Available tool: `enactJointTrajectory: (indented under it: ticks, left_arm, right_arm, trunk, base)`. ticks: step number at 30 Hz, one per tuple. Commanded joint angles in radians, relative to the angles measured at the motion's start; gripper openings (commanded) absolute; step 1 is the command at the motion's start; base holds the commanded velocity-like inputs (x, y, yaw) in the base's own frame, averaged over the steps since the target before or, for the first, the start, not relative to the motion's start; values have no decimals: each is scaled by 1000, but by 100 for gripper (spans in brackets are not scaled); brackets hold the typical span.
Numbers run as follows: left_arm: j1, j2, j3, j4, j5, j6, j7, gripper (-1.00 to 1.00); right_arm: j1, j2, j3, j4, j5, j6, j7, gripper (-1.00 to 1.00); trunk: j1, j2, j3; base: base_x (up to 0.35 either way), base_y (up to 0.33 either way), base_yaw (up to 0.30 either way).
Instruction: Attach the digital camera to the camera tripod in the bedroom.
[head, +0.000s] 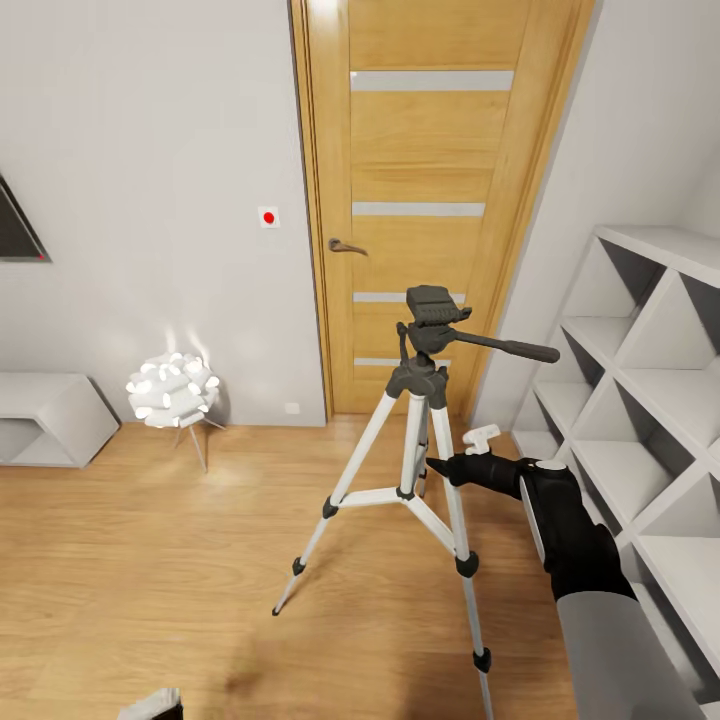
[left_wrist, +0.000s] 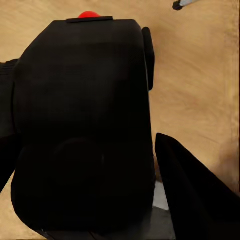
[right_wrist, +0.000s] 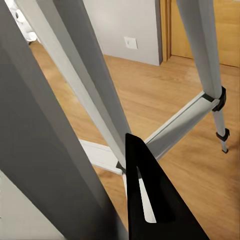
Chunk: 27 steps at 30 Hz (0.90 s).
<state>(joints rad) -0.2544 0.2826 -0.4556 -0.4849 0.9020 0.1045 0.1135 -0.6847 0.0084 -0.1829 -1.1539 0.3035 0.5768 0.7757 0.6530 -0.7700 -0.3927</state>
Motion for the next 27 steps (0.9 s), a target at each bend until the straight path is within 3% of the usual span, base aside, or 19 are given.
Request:
enactJointTrajectory:
  ticks: [1,2,3,4,5,7,8,10,11,14,15,19,21,23,24,26,27]
  left_arm:
    - [1,48,4,-133,11,91,19,-100]
    - [2,84,30,-269,11,185,39,-100]
    - [2,97,50,-336,11,233,55,-100]
    - [1,120,129,-525,9,371,124,-100]
    - [-3,127,188,-629,10,459,182,-100]
    - [-148,112,276,-752,12,662,298,-100]
    - [-190,107,289,-768,12,702,317,-100]
    - [-338,87,319,-794,13,813,361,-100]
    - [-473,58,332,-790,10,874,380,-100]
    - [-601,29,337,-761,11,903,389,-100]
    - [-692,4,339,-736,14,913,392,-100]
    - [-863,-53,340,-679,17,921,394,-100]
    - [-918,-76,340,-658,17,922,394,-100]
    - [-1019,-134,340,-618,18,924,393,-100]
    - [-1042,-151,340,-609,18,924,393,-100]
    - [-1127,-222,340,-568,18,924,389,-100]
    - [-1146,-241,340,-556,18,924,389,-100]
  right_arm:
    - [-1,1,-3,-1,7,4,8,-100]
    - [-1,1,-3,0,8,4,8,-100]
    - [-1,1,-3,1,8,3,8,-100]
    - [-1,1,-3,2,8,2,8,-100]
    - [-1,1,-4,4,8,2,8,-100]
    - [-1,1,-4,7,7,3,8,-100]
    - [-1,1,-4,8,7,3,8,-100]
    - [-1,1,-4,11,5,1,9,-100]
    - [-1,1,-4,14,4,0,9,-100]
    - [-1,1,-5,17,6,0,10,-100]
    - [-1,1,-5,18,5,0,10,-100]
    - [-1,0,-6,18,5,1,10,-100]
    - [-1,0,-6,19,6,1,10,-100]
    - [-1,-1,-7,19,8,0,10,-100]
    - [-1,-1,-7,19,8,0,10,-100]
    - [-1,-1,-7,19,8,0,10,-100]
    - [-1,-1,-7,19,7,0,10,-100]
  trunk:
    - [0,-1,-2]
    - [0,-1,-2]
    - [0,-1,-2]
    - [0,-1,-2]
    - [0,-1,-2]
    - [0,-1,-2]
    - [0,-1,-2]
    - [0,-1,-2]
    - [0,-1,-2]
    - [0,-1,-2]
    - [0,-1,-2]
    - [0,-1,-2]
    - [0,-1,-2]
    - [0,-1,-2]
    - [0,-1,-2]
    - [0,-1,-2]
    - [0,-1,-2]
  base:
    - [0,0,0]
    - [0,0,0]
    - [0,0,0]
    - [0,0,0]
    - [0,0,0]
    - [0,0,0]
    - [0,0,0]
    - [0,0,0]
    - [0,0,0]
    - [0,0,0]
    - [0,0,0]
    - [0,0,0]
    - [0,0,0]
    - [0,0,0]
    - [0,0,0]
    - [0,0,0]
    - [0,0,0]
